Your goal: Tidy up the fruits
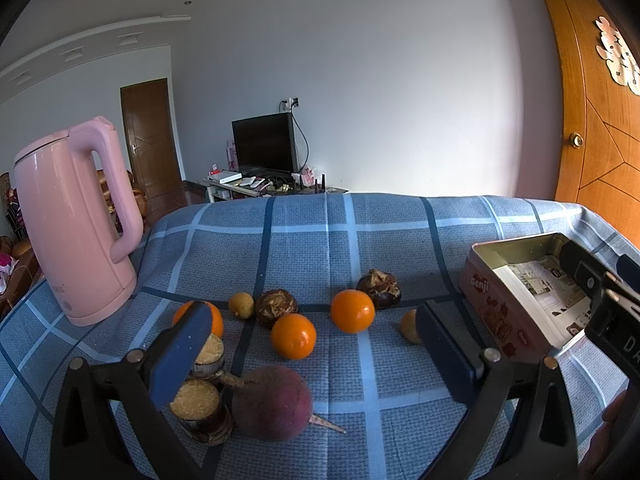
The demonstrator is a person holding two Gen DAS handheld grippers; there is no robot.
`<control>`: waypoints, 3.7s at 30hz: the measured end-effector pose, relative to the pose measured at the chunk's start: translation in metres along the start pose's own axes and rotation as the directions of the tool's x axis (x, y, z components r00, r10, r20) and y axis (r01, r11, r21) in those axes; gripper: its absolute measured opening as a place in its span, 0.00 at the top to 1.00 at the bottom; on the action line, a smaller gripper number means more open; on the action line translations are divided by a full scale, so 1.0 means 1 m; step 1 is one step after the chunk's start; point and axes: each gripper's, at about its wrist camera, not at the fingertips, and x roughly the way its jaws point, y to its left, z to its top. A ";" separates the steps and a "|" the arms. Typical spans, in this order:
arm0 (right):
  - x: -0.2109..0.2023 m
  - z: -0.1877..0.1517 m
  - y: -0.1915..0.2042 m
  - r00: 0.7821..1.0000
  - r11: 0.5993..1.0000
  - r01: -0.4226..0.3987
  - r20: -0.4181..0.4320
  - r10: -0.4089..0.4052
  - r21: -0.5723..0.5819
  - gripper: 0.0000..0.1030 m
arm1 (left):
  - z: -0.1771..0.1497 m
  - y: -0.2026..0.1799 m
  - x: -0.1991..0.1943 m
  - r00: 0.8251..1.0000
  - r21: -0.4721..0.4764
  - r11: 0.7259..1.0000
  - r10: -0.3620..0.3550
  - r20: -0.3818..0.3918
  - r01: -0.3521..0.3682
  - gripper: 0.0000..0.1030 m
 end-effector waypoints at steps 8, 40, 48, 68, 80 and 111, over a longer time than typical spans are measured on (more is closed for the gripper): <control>0.000 0.000 0.000 1.000 1.000 -0.001 0.002 0.001 -0.001 0.01 | 0.000 0.000 0.000 1.000 0.000 1.000 -0.002 -0.001 0.002 0.00; 0.019 -0.033 0.158 0.777 0.787 -0.590 -0.391 0.494 -0.178 0.09 | -0.003 0.160 -0.009 0.989 -0.147 0.987 0.045 -0.138 -0.065 0.06; 0.057 -0.055 0.192 0.727 0.794 -0.580 -0.554 0.405 -0.181 0.29 | -0.018 0.169 -0.024 0.990 -0.161 0.987 -0.002 -0.144 -0.022 0.11; 0.037 -0.032 0.097 0.729 0.813 -0.581 -0.463 0.504 -0.029 0.48 | -0.033 0.081 0.009 0.943 0.010 0.995 -0.096 -0.318 0.104 0.33; 0.035 -0.028 0.085 0.731 0.813 -0.582 -0.445 0.517 -0.010 0.48 | -0.040 0.094 0.006 0.953 -0.126 0.990 -0.104 -0.285 0.070 0.62; 0.060 0.026 -0.114 0.959 0.982 -0.188 -0.222 0.179 -0.022 0.48 | 0.025 -0.124 -0.006 0.928 0.052 0.928 -0.364 -0.083 0.369 0.62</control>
